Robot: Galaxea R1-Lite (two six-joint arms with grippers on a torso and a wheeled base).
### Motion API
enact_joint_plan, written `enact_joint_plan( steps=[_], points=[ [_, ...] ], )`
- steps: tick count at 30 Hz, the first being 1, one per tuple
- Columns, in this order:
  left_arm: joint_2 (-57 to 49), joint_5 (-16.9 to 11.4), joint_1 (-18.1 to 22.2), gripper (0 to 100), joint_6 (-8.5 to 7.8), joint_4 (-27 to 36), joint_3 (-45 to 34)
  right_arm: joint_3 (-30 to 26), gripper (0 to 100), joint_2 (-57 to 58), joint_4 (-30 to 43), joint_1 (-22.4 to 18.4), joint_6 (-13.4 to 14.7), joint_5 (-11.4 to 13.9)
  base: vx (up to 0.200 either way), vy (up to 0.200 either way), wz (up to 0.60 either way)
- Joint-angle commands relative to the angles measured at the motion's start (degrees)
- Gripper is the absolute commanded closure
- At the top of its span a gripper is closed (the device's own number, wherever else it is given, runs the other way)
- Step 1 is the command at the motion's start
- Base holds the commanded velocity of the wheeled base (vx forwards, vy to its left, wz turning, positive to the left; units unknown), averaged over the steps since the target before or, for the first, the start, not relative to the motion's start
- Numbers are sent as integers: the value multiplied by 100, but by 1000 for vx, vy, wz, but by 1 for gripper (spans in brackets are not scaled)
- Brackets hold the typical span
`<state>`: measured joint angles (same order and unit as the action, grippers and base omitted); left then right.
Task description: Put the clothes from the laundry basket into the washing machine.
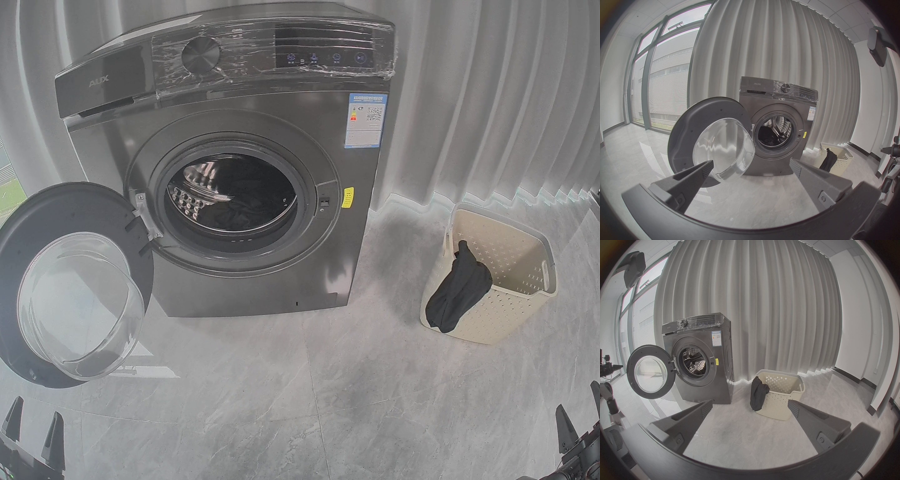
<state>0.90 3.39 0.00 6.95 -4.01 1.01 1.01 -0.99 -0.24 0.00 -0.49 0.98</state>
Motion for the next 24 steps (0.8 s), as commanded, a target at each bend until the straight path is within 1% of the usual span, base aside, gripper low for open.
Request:
enact_joint_plan(
  steps=[1,8,13,24],
  points=[
    [-73,-5,0,0,8,-3,-101,-101,0,-24,-2,0,-13,-1,0,0,-600],
    [-73,4,0,0,17,-3,-101,-101,0,-24,-2,0,-4,-1,0,0,-600],
    [-73,-14,0,0,-9,-3,-101,-101,0,-24,-2,0,-4,-1,0,0,0],
    [-64,-5,0,0,17,-3,-92,-101,0,-24,-2,0,-4,-1,0,0,0]
  ],
)
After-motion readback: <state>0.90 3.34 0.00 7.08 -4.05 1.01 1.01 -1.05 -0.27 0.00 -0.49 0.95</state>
